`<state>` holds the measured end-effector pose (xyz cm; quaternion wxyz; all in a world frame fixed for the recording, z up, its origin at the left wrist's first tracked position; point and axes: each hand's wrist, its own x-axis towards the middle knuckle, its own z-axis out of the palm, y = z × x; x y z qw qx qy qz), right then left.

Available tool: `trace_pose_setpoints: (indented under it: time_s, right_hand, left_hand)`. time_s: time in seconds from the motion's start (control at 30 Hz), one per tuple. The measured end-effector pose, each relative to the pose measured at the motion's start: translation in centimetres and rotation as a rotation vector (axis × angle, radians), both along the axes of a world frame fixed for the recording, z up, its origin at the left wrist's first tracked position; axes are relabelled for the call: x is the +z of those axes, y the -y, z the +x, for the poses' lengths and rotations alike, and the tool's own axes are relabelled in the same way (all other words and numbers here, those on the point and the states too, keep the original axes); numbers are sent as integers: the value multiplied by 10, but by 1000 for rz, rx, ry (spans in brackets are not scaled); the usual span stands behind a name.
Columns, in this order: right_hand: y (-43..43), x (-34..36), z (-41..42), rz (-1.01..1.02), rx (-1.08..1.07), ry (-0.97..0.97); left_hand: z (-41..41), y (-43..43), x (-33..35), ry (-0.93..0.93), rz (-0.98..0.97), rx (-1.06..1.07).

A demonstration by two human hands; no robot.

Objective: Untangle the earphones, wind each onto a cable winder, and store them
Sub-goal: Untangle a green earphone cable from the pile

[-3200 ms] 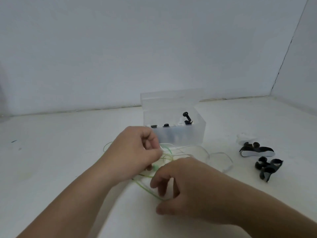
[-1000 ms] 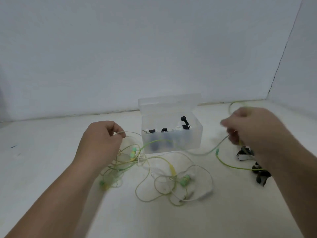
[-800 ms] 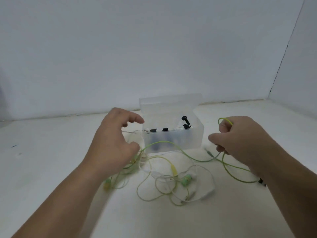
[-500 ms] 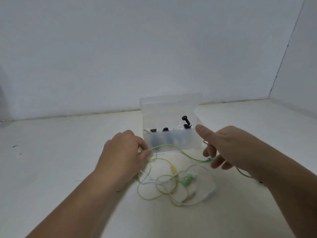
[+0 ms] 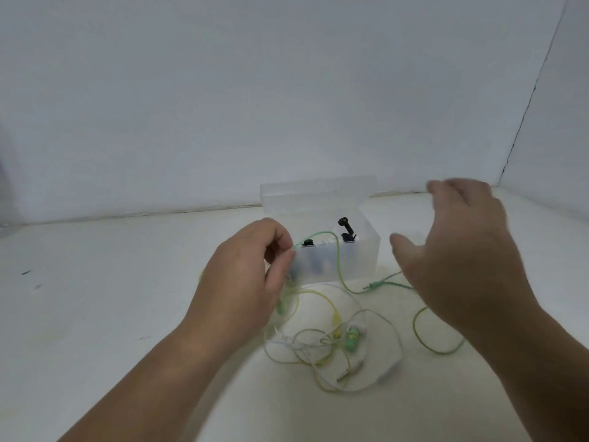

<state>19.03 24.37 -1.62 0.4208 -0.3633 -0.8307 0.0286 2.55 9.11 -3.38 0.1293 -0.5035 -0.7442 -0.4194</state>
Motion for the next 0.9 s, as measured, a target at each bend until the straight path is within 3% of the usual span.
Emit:
trace_pose_setpoints:
  time_s: [0.1,0.17,0.23,0.3,0.4,0.53,0.7,0.8,0.9]
  right_hand:
    - [21,5,-6,-248,454,20]
    - [29,-2,-9,-369,573,166]
    - [32,-2,-10,-409,630,154]
    - [28,-2,-12,-494,667,-2]
    - [24,12,-8,-732,726,-446]
    - [12,24,-1,-1121,844,-900]
    - [10,27,1,-1303,987,-967]
    - [7,31,5,-1323,1012,-975]
    - [0,33,8,-1324,907,-1019]
  left_hand:
    - [7,1,-1,33,2,-103]
    - [11,1,-1,72,5,-169]
    - [12,1,0,77,-21,-200]
    - [9,1,-1,18,-126,-184]
    - [-4,2,-5,-32,-276,-78]
    - [-20,6,-1,110,-215,-11]
    - [-25,11,3,226,-216,-108]
    - [-24,11,7,464,-116,-219]
    - [-24,12,10,669,-23,-295]
